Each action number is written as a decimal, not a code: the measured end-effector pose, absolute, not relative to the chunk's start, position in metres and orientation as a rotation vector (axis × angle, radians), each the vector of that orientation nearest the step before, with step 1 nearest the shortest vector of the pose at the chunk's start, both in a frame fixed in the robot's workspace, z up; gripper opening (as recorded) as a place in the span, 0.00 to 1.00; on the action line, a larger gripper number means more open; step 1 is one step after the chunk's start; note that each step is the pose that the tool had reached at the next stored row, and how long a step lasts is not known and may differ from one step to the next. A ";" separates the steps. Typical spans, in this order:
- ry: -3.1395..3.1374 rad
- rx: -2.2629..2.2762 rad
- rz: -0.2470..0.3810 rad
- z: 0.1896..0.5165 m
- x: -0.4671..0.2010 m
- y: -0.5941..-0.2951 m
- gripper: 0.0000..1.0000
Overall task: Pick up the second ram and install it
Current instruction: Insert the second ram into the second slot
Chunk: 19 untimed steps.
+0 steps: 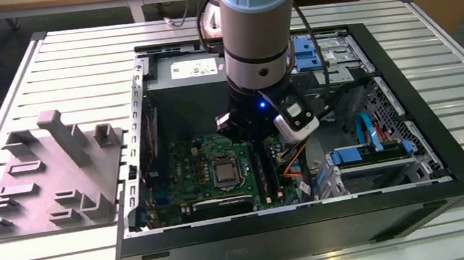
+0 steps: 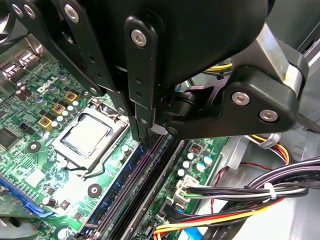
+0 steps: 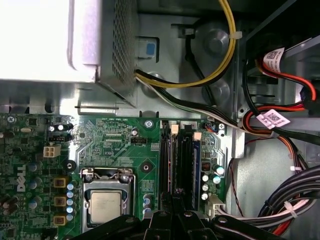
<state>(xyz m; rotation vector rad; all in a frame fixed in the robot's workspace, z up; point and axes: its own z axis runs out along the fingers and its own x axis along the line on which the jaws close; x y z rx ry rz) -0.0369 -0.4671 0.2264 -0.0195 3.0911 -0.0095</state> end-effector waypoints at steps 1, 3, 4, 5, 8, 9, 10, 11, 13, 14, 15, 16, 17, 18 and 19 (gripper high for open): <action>3.091 -0.020 -0.010 0.226 -0.037 -0.467 0.11; 3.091 -0.019 -0.010 0.226 -0.037 -0.467 0.11; 3.091 -0.019 -0.010 0.225 -0.037 -0.467 0.11; 3.091 -0.019 -0.009 0.225 -0.037 -0.467 0.11; 3.091 -0.020 -0.010 0.225 -0.036 -0.467 0.11; 3.091 -0.019 -0.010 0.225 -0.036 -0.467 0.11; 3.091 -0.019 -0.010 0.225 -0.036 -0.467 0.11; 3.091 -0.019 -0.009 0.224 -0.036 -0.467 0.11; 3.091 -0.020 -0.009 0.224 -0.036 -0.468 0.11; 3.091 -0.020 -0.009 0.224 -0.036 -0.468 0.11; 3.091 -0.019 -0.010 0.224 -0.036 -0.468 0.11; 3.091 -0.020 -0.009 0.224 -0.036 -0.468 0.11; 3.091 -0.019 -0.009 0.224 -0.036 -0.468 0.11; 3.091 -0.019 -0.009 0.224 -0.036 -0.468 0.11; 3.091 -0.019 -0.010 0.224 -0.036 -0.469 0.11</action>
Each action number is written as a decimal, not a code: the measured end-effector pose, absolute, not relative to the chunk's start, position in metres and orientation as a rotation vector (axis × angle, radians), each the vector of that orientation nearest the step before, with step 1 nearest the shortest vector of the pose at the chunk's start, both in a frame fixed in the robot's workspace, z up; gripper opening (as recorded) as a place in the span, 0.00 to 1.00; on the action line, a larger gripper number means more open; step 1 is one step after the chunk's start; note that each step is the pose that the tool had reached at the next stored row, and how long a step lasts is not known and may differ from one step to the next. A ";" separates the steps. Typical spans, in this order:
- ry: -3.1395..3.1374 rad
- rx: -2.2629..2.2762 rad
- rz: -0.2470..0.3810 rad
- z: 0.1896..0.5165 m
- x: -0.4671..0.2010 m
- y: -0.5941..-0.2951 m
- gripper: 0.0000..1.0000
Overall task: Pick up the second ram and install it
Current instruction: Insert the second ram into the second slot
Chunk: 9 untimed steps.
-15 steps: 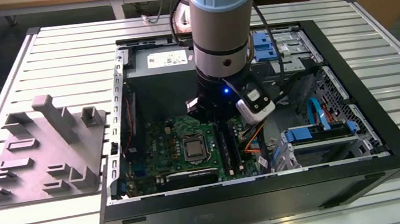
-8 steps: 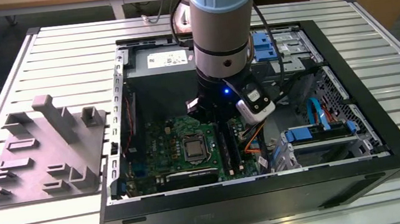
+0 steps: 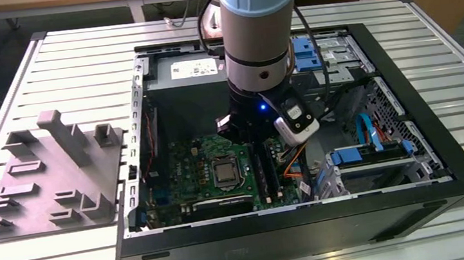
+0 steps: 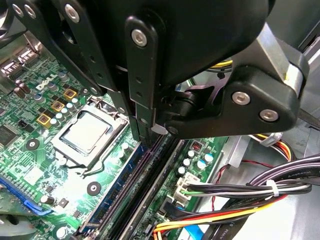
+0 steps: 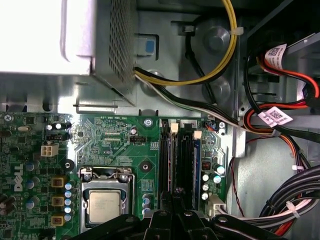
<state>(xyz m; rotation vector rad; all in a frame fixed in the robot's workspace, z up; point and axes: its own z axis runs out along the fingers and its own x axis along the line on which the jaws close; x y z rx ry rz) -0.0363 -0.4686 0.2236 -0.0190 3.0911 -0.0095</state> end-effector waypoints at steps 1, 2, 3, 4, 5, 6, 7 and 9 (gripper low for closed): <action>3.091 -0.019 -0.010 0.224 -0.036 -0.469 0.11; 3.091 -0.019 -0.010 0.224 -0.036 -0.469 0.11; 3.091 -0.019 -0.010 0.224 -0.036 -0.469 0.11; 3.091 -0.018 -0.009 0.224 -0.036 -0.470 0.11; 3.091 -0.018 -0.010 0.224 -0.036 -0.470 0.11; 3.091 -0.018 -0.010 0.224 -0.036 -0.471 0.11; 3.091 -0.018 -0.010 0.224 -0.036 -0.471 0.11; 3.091 -0.018 -0.009 0.224 -0.036 -0.471 0.11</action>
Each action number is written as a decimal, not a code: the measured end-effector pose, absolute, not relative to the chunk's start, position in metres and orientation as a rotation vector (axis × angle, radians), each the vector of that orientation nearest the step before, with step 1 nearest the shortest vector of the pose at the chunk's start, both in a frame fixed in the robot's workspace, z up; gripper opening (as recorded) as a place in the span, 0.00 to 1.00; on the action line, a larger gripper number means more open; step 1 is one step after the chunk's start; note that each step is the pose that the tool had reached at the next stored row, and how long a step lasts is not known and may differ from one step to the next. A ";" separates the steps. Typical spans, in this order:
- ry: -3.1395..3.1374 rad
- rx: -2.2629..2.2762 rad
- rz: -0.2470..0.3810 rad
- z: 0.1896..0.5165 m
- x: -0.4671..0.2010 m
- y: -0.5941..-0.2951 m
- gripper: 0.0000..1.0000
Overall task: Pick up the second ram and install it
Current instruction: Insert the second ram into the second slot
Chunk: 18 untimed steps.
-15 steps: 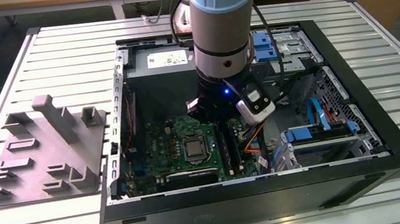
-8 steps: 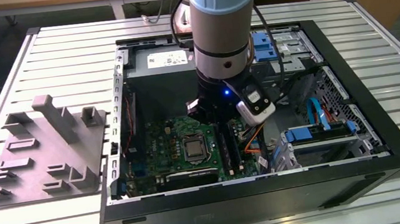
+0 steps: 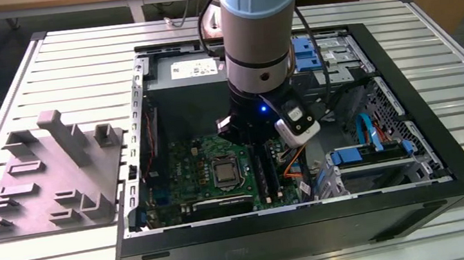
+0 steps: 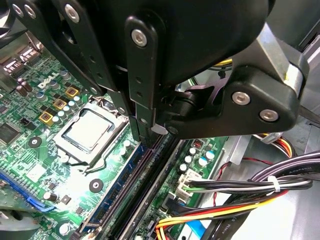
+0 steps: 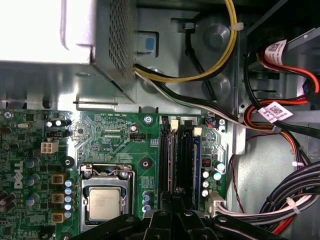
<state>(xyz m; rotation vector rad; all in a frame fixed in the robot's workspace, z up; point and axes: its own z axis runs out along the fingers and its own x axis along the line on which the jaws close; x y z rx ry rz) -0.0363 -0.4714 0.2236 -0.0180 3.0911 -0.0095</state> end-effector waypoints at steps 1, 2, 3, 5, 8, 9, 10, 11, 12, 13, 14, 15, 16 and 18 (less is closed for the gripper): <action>3.091 -0.017 -0.010 0.224 -0.036 -0.471 0.11; 3.091 -0.016 -0.010 0.224 -0.036 -0.471 0.11; 3.091 -0.016 -0.010 0.224 -0.036 -0.472 0.11; 3.091 -0.014 -0.010 0.224 -0.036 -0.472 0.11; 3.091 -0.010 -0.010 0.224 -0.034 -0.471 0.11; 3.091 -0.009 -0.010 0.224 -0.033 -0.471 0.11; 3.091 -0.009 -0.010 0.224 -0.033 -0.471 0.11; 3.091 -0.009 -0.010 0.224 -0.033 -0.471 0.11; 3.091 -0.009 -0.010 0.224 -0.033 -0.471 0.11; 3.091 -0.009 -0.008 0.224 -0.033 -0.471 0.11; 3.091 -0.009 -0.005 0.224 -0.033 -0.472 0.11; 3.091 -0.009 -0.003 0.224 -0.033 -0.471 0.11; 3.091 -0.008 0.000 0.224 -0.033 -0.471 0.11; 3.091 -0.008 0.003 0.224 -0.033 -0.471 0.11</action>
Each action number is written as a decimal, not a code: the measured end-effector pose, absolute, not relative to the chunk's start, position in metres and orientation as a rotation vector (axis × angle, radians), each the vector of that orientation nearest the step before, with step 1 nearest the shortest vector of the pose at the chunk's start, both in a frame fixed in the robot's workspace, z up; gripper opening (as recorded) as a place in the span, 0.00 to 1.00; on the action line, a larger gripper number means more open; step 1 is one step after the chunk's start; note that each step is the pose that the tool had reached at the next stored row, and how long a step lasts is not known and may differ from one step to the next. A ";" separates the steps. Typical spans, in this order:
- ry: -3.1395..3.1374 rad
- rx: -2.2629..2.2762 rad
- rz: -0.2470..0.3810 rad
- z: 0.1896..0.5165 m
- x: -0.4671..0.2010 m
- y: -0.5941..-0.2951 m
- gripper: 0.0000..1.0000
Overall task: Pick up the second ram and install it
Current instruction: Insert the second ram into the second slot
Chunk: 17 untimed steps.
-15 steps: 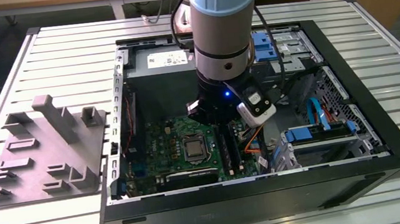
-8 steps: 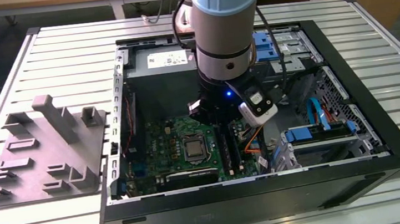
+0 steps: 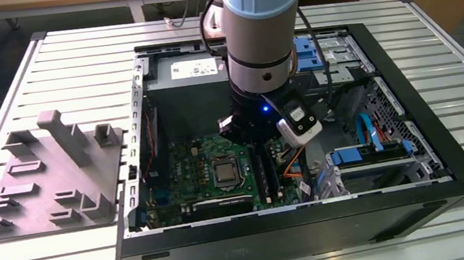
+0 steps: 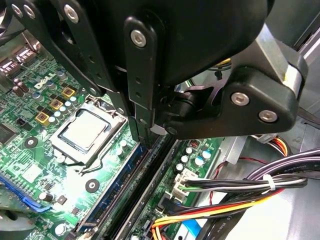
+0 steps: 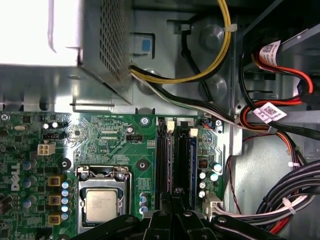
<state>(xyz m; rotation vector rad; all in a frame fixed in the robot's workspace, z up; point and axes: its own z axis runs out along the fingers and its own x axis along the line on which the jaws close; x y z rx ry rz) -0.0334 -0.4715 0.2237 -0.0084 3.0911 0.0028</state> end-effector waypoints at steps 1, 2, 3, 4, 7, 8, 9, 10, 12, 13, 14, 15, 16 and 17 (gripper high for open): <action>3.091 -0.008 0.004 0.224 -0.033 -0.471 0.11; 3.091 -0.008 0.004 0.224 -0.033 -0.471 0.11; 3.091 -0.008 0.004 0.224 -0.033 -0.472 0.11; 3.091 -0.008 0.004 0.224 -0.033 -0.472 0.11; 3.091 -0.008 0.004 0.223 -0.033 -0.472 0.11; 3.091 -0.008 0.004 0.223 -0.033 -0.472 0.11; 3.091 -0.008 0.004 0.223 -0.033 -0.472 0.11; 3.091 -0.008 0.004 0.223 -0.033 -0.472 0.11; 3.091 -0.008 0.004 0.223 -0.033 -0.472 0.11; 3.091 -0.008 0.004 0.223 -0.033 -0.472 0.11; 3.091 -0.008 0.004 0.223 -0.033 -0.472 0.11; 3.091 -0.008 0.004 0.223 -0.033 -0.472 0.11; 3.091 -0.008 0.004 0.222 -0.033 -0.472 0.11; 3.091 -0.008 0.004 0.222 -0.033 -0.472 0.11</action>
